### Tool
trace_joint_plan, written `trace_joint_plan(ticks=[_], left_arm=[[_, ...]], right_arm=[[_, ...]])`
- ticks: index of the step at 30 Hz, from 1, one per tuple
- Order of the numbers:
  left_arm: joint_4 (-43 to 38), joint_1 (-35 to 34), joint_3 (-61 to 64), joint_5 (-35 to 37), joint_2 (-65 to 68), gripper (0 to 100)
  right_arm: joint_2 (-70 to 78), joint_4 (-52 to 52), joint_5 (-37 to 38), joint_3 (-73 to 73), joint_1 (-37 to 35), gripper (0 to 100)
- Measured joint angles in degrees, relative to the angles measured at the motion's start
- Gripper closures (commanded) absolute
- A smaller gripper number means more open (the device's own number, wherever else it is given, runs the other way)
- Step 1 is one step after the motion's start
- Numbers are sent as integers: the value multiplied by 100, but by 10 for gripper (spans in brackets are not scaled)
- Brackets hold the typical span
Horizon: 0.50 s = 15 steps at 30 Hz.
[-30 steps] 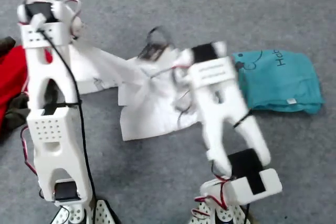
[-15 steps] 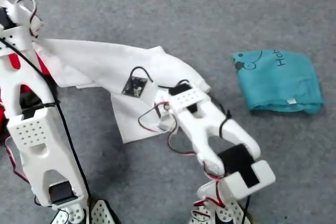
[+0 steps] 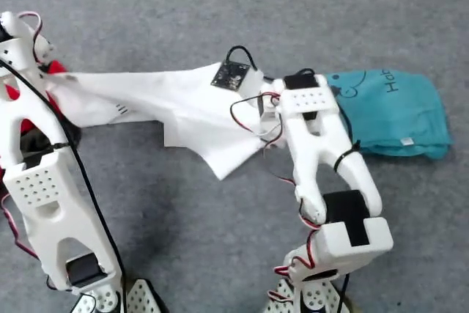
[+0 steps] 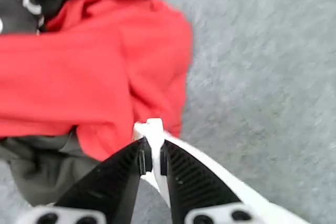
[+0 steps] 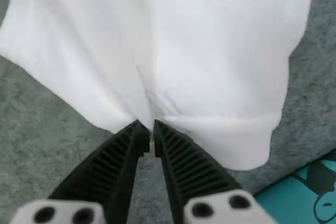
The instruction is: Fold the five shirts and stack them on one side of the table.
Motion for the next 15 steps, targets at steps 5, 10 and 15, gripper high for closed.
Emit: trace_joint_plan(ticks=[5,10,15], left_arm=[[-53,-352,237,44,0,970],[-79,-695,325,44,0,970],[-97,-730,369,44,0,970]], right_arm=[[0,202,-158,-149,105,776],[-44,809,-176,-668,229,871],[-79,1776,-211,-1662,132,913]])
